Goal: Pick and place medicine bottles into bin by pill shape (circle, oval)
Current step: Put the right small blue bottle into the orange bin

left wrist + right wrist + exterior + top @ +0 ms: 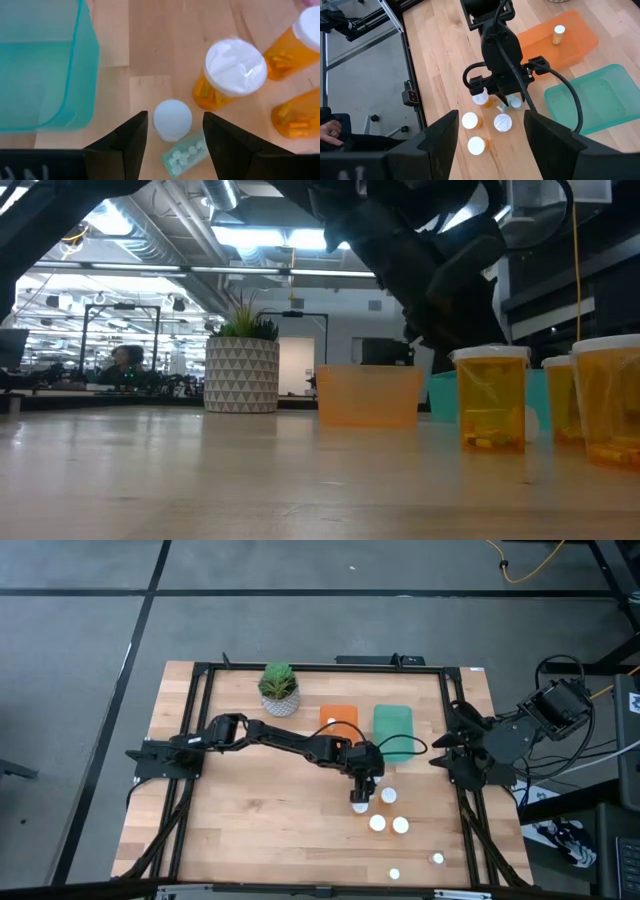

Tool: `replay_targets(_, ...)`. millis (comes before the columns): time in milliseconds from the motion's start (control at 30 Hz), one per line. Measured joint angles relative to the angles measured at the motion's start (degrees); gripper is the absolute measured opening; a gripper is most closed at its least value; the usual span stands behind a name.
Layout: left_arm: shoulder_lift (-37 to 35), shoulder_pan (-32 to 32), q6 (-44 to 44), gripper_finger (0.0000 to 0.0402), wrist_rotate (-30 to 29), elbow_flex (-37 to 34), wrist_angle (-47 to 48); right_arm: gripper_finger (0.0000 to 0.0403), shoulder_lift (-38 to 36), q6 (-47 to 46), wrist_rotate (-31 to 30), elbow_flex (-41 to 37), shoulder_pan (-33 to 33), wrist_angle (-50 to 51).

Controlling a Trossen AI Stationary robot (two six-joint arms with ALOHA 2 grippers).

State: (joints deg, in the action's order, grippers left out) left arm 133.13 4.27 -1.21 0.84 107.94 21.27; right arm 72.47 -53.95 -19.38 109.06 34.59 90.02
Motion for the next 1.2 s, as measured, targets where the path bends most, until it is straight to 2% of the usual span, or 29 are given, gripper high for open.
replay_targets(1000, 1.3, 0.0, -0.1, 0.0184, -1.0, 0.0, -1.6, 0.0227, 0.0, 0.0, 0.0, 0.0, 0.0, 0.0)
replay_targets(1200, 1.3, 0.0, -0.3, 0.0147, -1.4, 0.0, -1.6, 0.0227, 0.0, 0.0, 0.0, 0.0, 0.0, 0.0)
